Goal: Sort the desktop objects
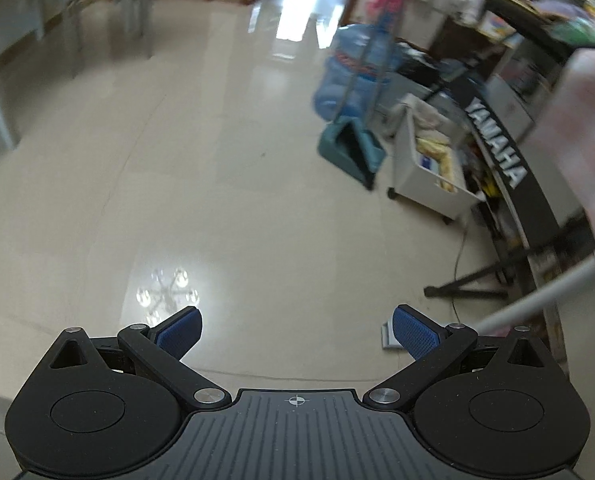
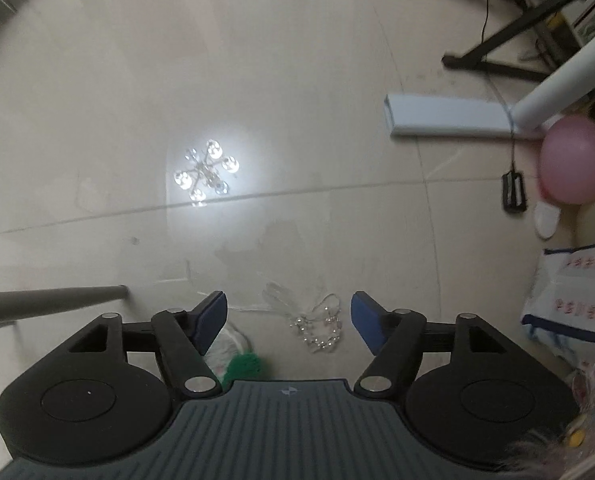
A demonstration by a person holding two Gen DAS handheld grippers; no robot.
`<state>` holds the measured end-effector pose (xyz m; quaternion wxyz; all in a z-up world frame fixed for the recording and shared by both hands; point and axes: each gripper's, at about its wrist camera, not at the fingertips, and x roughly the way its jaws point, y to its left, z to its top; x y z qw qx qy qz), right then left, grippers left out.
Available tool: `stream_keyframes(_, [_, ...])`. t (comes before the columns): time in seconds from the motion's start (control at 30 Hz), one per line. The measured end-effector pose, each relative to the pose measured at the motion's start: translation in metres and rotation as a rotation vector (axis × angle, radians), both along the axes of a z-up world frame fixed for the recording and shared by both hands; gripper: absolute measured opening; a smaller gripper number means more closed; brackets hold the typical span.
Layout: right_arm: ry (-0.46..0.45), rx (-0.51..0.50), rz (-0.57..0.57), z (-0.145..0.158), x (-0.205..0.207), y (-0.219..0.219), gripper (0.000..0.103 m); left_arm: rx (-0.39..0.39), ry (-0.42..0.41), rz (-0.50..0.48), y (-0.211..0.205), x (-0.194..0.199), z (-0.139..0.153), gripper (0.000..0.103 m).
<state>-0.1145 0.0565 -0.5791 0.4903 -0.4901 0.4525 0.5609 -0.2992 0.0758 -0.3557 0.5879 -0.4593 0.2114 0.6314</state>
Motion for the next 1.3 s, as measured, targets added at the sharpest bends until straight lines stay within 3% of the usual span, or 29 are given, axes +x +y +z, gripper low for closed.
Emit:
stream_keyframes(0.13, [-0.041,-0.033,0.025,-0.06,0.003,-0.006,0.068,-0.048,-0.049,0.033,-0.003,-0.001,-0.034,0.103])
stream_keyframes(0.37, [-0.103,-0.082,0.144,-0.152,0.006,-0.019,0.073,-0.149,-0.046,0.045,-0.012,0.0,-0.095,0.103])
stream_keyframes(0.6, [-0.126,-0.118,0.208,-0.213,0.01,-0.026,0.076,-0.241,-0.048,0.069,-0.021,-0.003,-0.138,0.102])
stream_keyframes(0.87, [-0.104,-0.126,0.248,-0.247,0.012,-0.024,0.074,-0.281,-0.038,0.074,-0.03,-0.001,-0.159,0.102])
stream_keyframes(1.17, [-0.088,-0.097,0.517,-0.26,-0.005,-0.058,0.073,-0.282,-0.031,0.059,-0.036,0.003,-0.163,0.103])
stream_keyframes(1.27, [-0.051,-0.093,0.533,-0.256,-0.005,-0.06,0.058,-0.268,-0.029,0.059,-0.035,0.004,-0.163,0.103])
stream_keyframes(1.3, [-0.047,-0.089,0.532,-0.254,-0.005,-0.06,0.041,-0.263,-0.03,0.06,-0.035,0.004,-0.162,0.103])
